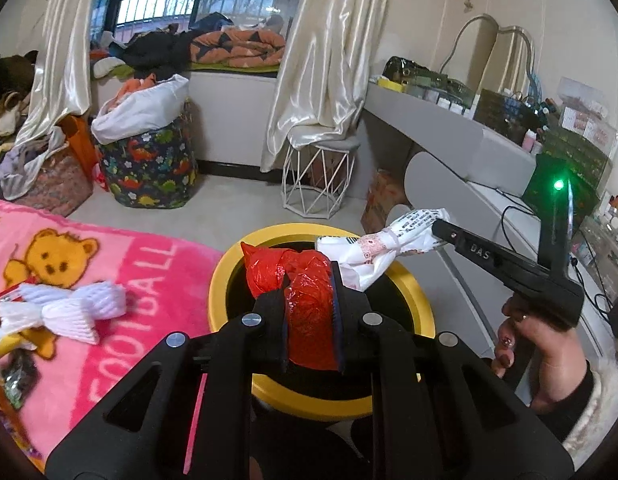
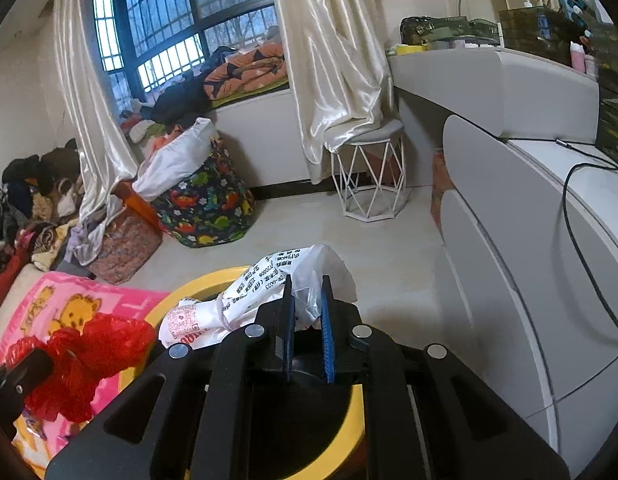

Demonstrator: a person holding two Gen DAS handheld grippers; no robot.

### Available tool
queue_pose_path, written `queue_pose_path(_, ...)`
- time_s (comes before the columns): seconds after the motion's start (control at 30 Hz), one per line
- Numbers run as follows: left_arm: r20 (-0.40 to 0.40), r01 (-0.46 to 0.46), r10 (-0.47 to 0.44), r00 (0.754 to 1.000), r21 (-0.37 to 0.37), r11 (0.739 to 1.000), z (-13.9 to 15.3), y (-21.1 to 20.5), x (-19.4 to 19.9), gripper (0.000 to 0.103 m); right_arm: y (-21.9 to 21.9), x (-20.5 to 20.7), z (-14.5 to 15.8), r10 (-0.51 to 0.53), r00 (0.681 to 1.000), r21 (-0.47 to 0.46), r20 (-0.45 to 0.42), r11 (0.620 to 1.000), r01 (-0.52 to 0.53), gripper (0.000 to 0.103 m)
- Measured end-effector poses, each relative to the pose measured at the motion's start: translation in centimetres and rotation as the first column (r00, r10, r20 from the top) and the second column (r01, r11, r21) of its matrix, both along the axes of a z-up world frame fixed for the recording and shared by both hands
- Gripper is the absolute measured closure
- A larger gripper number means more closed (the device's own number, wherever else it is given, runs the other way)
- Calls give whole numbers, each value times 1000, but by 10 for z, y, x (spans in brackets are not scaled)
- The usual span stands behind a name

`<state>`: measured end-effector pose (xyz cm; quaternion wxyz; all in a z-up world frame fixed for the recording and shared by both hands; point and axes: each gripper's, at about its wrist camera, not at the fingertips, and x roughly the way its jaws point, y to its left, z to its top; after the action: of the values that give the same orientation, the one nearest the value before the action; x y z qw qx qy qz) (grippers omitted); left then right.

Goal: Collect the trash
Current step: 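Open both grippers to drop the bag and wrapper into the bin, then move both open grippers back over the trash on the blanket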

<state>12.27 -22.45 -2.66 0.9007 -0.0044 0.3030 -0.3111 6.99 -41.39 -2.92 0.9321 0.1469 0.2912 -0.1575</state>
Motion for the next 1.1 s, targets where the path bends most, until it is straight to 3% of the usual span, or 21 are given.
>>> queue_pose_path(0.17,-29,21,-21,999,9,1000,-8,-12,13,92,1,4,-2,9,1000,-9,-18,1000,-9,91)
queue_pose_path(0.23,-39,16,-15,999,19,1000,-11,-16,18,91,0,5,-3,20,1000,3,-23,1000,-20,84)
queue_pose_path(0.3,-78,15,-14,997,16,1000,-16,-19,26,78,-2,4,-2,22,1000,21,-12,1000,-22,78)
queue_pose_path(0.37,-103,-4,5,995,9,1000,-20,-16,31,54,-6,5,-3,30,1000,44,-8,999,-29,69)
queue_pose_path(0.4,-115,-16,17,993,7,1000,-21,-14,33,50,-7,5,-4,30,1000,60,-3,998,-30,58)
queue_pose_path(0.43,-124,-24,24,992,1,1000,-22,-12,34,45,-9,4,-3,31,1000,67,3,997,-31,55)
queue_pose_path(0.53,-124,-49,48,991,-10,999,-21,-4,32,26,-9,3,-2,39,999,84,20,996,-40,49)
queue_pose_path(0.67,-117,-101,100,988,-6,995,-18,6,27,11,-2,3,1,55,998,79,39,995,-58,42)
queue_pose_path(0.7,-110,-110,109,988,-6,994,-17,8,25,11,1,3,3,60,997,77,47,995,-63,35)
queue_pose_path(0.83,-71,-150,152,986,22,988,-11,17,14,11,14,3,8,92,993,75,76,992,-98,30)
queue_pose_path(0.9,-56,-164,165,985,26,986,-8,23,9,11,21,3,11,104,991,69,87,992,-110,21)
queue_pose_path(1.1,-27,-208,208,978,10,978,1,48,0,11,44,2,21,157,979,45,133,985,-165,16)
